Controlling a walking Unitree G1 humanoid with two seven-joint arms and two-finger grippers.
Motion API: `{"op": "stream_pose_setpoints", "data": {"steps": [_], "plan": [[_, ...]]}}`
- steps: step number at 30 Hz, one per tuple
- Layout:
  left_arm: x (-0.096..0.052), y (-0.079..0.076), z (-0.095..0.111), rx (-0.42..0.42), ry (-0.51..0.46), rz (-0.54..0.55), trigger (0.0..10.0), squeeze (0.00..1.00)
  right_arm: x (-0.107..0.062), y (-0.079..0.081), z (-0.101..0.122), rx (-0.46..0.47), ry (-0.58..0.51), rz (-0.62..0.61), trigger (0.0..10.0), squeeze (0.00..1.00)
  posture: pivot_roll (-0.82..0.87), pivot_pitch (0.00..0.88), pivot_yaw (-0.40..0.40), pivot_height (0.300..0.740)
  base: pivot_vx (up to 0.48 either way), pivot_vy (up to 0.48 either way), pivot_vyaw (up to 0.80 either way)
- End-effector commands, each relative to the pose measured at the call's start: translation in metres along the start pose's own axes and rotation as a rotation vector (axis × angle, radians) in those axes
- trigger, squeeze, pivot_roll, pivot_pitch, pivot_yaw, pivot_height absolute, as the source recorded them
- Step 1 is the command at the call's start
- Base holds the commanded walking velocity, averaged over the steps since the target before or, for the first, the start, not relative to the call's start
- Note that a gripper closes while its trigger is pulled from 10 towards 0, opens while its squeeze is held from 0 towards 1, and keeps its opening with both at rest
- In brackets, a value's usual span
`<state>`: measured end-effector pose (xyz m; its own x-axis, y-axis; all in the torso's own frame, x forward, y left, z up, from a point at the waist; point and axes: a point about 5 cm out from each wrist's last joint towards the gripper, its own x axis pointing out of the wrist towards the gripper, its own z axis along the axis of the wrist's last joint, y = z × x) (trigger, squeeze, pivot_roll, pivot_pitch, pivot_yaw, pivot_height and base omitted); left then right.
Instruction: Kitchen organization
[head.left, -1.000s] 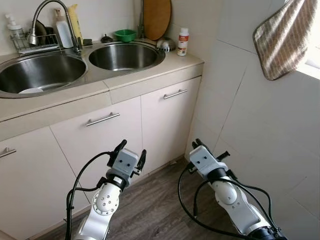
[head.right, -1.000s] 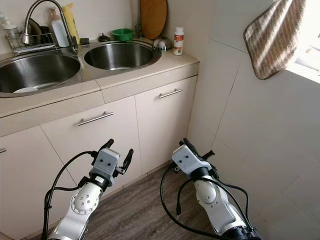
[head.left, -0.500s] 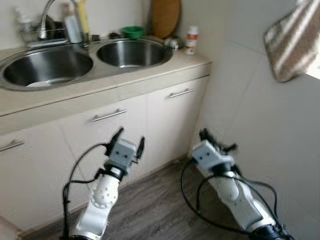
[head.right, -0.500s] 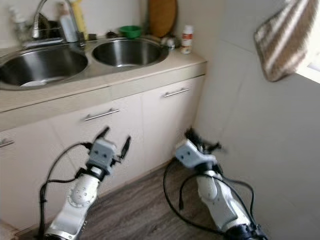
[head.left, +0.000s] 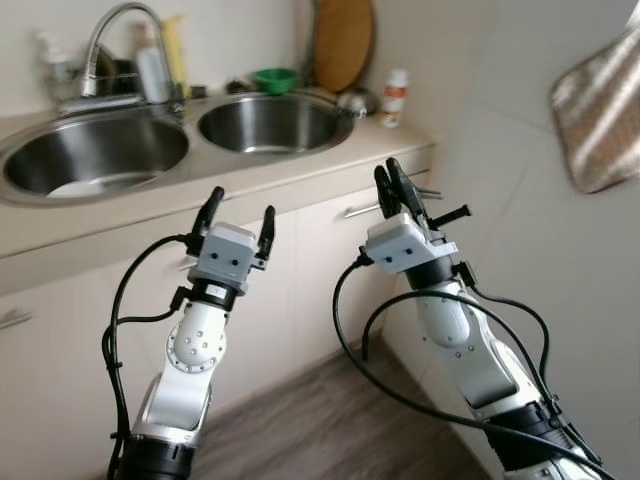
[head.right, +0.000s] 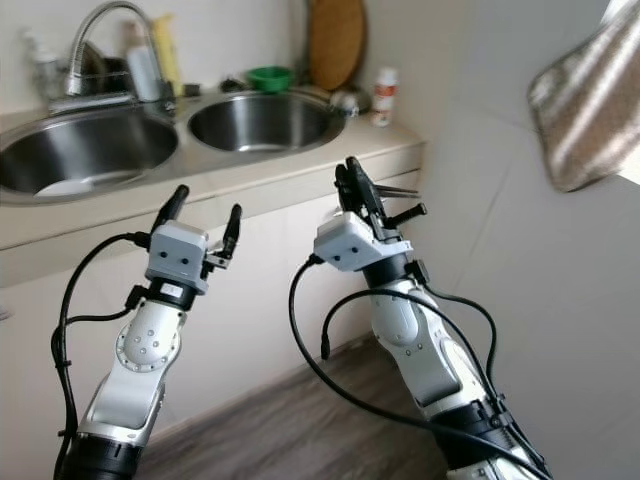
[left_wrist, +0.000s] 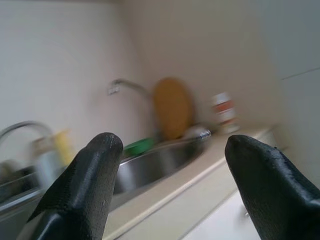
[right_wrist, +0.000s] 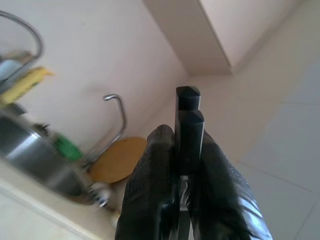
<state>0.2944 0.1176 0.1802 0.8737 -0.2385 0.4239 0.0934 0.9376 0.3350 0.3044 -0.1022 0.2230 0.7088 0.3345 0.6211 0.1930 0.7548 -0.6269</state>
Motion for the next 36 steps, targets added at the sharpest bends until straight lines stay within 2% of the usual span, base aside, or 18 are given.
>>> {"op": "stream_pose_setpoints", "data": {"steps": [1,3,8,18,22,36], "plan": [[0.005,0.009,0.008,0.029,-0.031,0.015,10.0,0.00,0.021,-0.003,0.022,0.010,-0.103,-0.022,10.0,0.00,0.00,0.000,-0.031,0.740,0.311,0.000,0.80],[0.007,0.009,0.011,0.026,-0.038,0.018,10.0,0.00,0.029,0.000,0.026,0.028,-0.105,-0.028,10.0,0.00,-0.01,0.000,-0.031,0.740,0.315,0.000,0.80],[0.009,0.009,0.014,0.025,-0.048,0.020,10.0,0.00,0.036,0.002,0.029,0.087,-0.104,-0.030,10.0,0.00,0.01,0.000,-0.036,0.740,0.313,0.000,0.80],[0.011,0.013,0.021,0.028,-0.063,0.033,10.0,0.00,0.041,-0.003,0.024,0.189,-0.076,-0.055,10.0,0.00,0.01,0.000,-0.042,0.740,0.312,0.000,0.80],[0.011,0.013,0.021,0.027,-0.063,0.035,10.0,0.00,0.046,-0.010,0.021,0.248,-0.065,-0.088,10.0,0.00,0.01,0.000,-0.042,0.740,0.311,0.000,0.00],[0.012,0.011,0.022,0.029,-0.061,0.028,10.0,0.00,0.048,-0.009,0.015,0.283,-0.044,-0.083,10.0,0.00,0.02,0.000,-0.043,0.740,0.298,0.000,0.00]]}}
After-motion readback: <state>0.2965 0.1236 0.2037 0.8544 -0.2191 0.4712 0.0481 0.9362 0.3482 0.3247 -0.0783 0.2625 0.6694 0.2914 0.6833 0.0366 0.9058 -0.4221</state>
